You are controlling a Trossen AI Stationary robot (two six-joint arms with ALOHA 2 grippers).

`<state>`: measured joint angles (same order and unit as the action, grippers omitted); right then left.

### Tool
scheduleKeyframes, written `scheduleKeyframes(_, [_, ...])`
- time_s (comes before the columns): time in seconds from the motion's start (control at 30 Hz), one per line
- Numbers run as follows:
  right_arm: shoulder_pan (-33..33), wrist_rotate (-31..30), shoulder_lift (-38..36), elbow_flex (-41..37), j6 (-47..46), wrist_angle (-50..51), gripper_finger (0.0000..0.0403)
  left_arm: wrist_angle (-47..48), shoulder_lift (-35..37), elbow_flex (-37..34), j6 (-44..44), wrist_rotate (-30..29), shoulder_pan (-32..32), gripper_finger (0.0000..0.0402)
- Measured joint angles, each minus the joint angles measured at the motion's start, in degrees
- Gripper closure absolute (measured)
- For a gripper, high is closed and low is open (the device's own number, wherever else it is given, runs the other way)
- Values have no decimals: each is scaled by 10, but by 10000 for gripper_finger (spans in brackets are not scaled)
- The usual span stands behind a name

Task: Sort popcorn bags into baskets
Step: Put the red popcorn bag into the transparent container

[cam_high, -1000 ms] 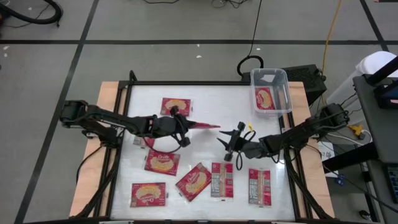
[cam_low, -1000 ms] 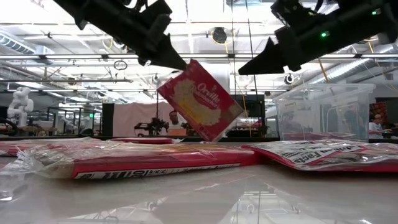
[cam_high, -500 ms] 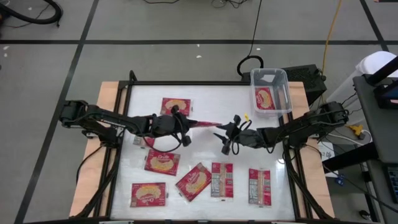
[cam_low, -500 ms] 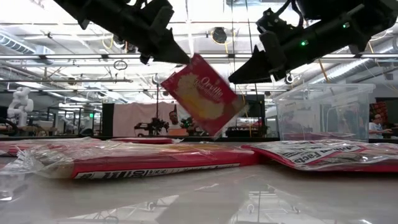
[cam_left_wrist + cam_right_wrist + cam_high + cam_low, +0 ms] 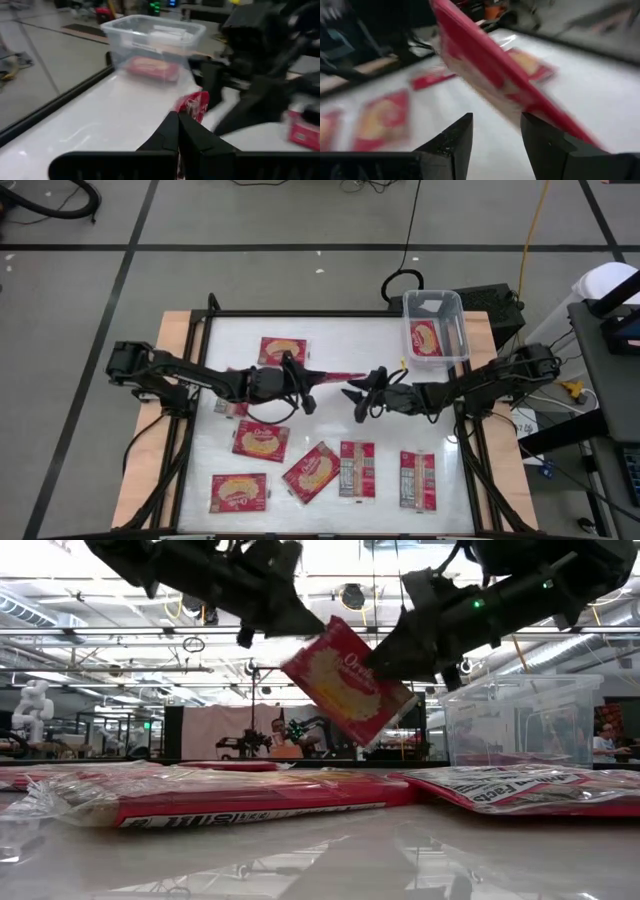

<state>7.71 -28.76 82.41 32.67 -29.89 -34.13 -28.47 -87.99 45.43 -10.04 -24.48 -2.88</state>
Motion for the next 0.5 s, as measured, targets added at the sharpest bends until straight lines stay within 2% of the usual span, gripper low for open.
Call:
scheduleKeyframes(0.13, [-7,60,0,0,-119,-12,243,-60,-38,0,10,-55,-9,401])
scheduleKeyframes(0.3, [-11,93,0,0,-196,14,236,-115,-72,0,24,-66,-27,401])
scheduleKeyframes(0.5, [-14,76,0,0,-244,61,225,-122,-101,0,24,-75,-53,401])
